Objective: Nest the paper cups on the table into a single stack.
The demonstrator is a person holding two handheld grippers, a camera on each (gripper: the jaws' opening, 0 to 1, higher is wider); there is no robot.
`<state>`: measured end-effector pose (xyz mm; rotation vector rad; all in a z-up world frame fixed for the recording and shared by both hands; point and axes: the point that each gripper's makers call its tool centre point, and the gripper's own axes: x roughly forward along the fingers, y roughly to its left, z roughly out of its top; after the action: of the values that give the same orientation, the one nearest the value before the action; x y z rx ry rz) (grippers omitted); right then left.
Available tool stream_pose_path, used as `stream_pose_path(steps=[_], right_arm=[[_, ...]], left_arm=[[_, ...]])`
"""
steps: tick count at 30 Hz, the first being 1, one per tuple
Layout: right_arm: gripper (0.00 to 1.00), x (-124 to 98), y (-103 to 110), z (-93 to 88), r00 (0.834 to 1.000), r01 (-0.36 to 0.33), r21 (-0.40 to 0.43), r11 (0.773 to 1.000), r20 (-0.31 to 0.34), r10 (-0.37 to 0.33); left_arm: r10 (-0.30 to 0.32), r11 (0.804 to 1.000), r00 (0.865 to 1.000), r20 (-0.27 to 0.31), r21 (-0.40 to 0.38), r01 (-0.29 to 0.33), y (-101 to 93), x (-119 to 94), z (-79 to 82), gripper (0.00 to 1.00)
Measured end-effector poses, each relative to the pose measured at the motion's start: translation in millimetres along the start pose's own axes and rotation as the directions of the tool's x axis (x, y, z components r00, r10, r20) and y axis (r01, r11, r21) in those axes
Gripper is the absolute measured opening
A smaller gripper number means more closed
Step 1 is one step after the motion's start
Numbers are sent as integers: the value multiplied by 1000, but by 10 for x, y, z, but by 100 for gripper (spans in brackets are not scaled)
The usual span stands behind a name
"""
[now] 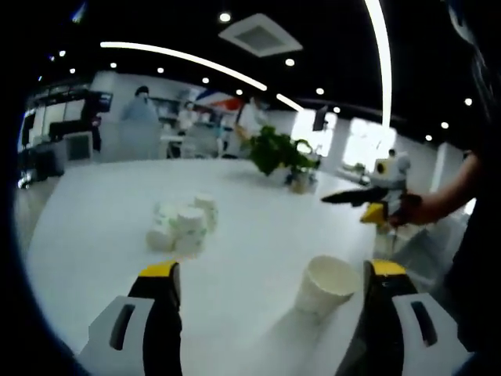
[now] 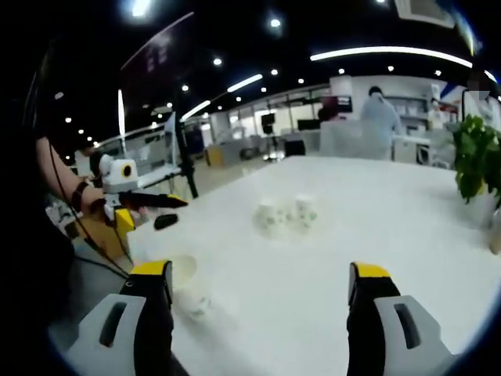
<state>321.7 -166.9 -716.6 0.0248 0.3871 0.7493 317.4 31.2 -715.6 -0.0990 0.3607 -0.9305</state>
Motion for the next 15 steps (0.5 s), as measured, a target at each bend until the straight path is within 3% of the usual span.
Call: stream_pose_path(steps=[15], right_arm=[[92, 99, 40, -11, 1000, -27, 0, 1000, -10, 27]], left_arm=[[66, 997, 997, 33, -29, -65, 192, -176, 62, 98]])
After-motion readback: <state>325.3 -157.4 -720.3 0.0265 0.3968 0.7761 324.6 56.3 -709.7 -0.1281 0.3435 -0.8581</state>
